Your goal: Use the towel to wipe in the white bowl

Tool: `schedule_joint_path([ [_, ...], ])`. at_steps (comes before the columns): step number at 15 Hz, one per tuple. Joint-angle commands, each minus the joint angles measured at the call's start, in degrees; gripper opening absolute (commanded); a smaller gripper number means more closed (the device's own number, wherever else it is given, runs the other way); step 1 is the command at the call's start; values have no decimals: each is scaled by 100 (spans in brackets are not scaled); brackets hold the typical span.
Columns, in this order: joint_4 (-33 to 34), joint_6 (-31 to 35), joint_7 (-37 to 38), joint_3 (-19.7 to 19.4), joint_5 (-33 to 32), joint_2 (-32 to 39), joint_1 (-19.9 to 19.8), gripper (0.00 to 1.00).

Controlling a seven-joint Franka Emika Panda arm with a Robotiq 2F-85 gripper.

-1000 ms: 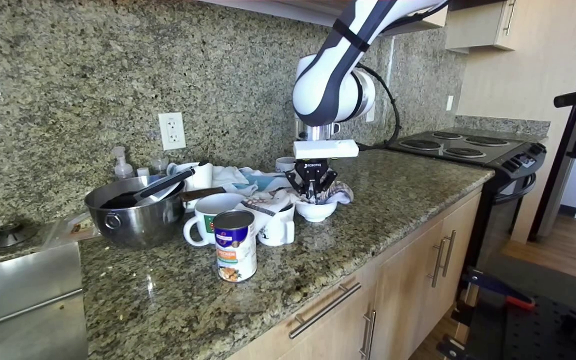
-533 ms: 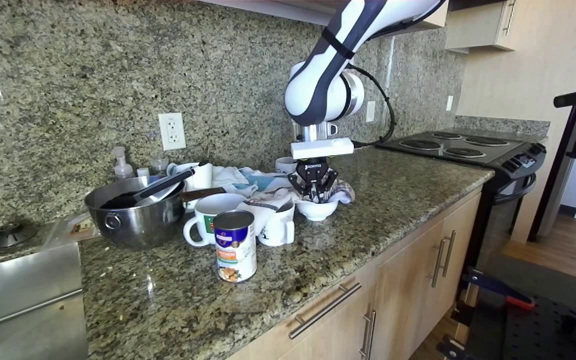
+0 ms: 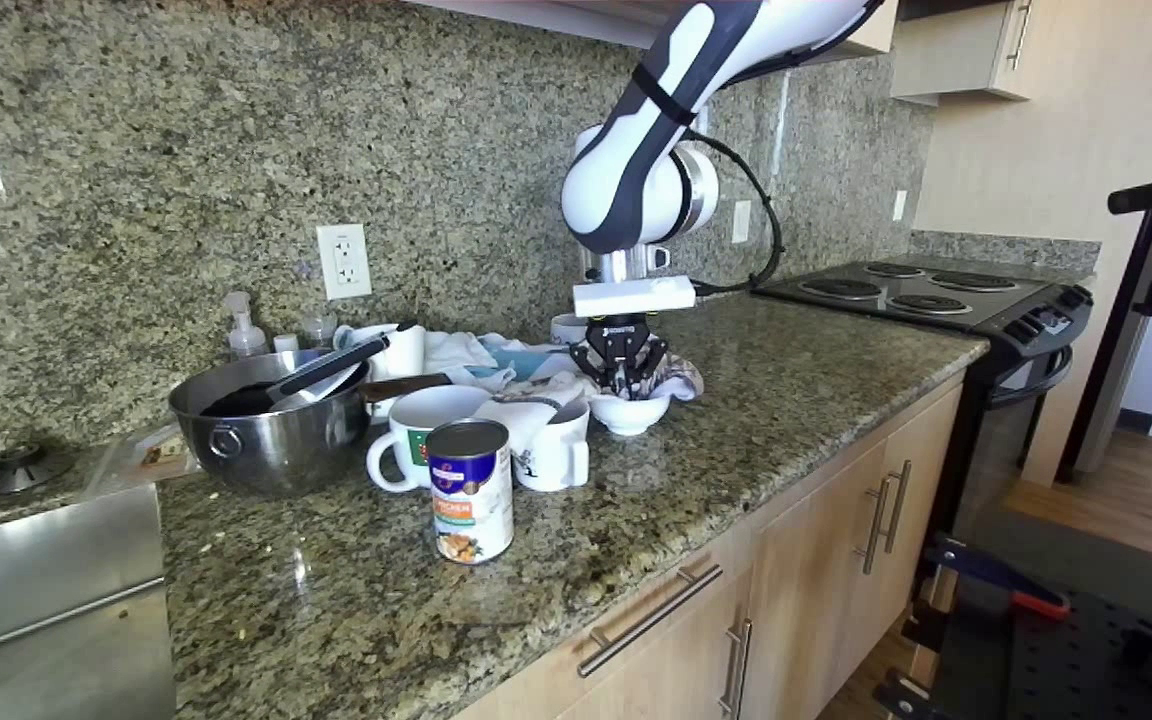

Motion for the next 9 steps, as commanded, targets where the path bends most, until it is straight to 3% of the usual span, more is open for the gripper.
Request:
schedule_joint_path([
  [1,101,88,-328,172,380,116,-100,4],
  [5,219,-481,-718,183,540,154,-87,4],
  [9,342,-994,-269,-61,281,197,92,4],
])
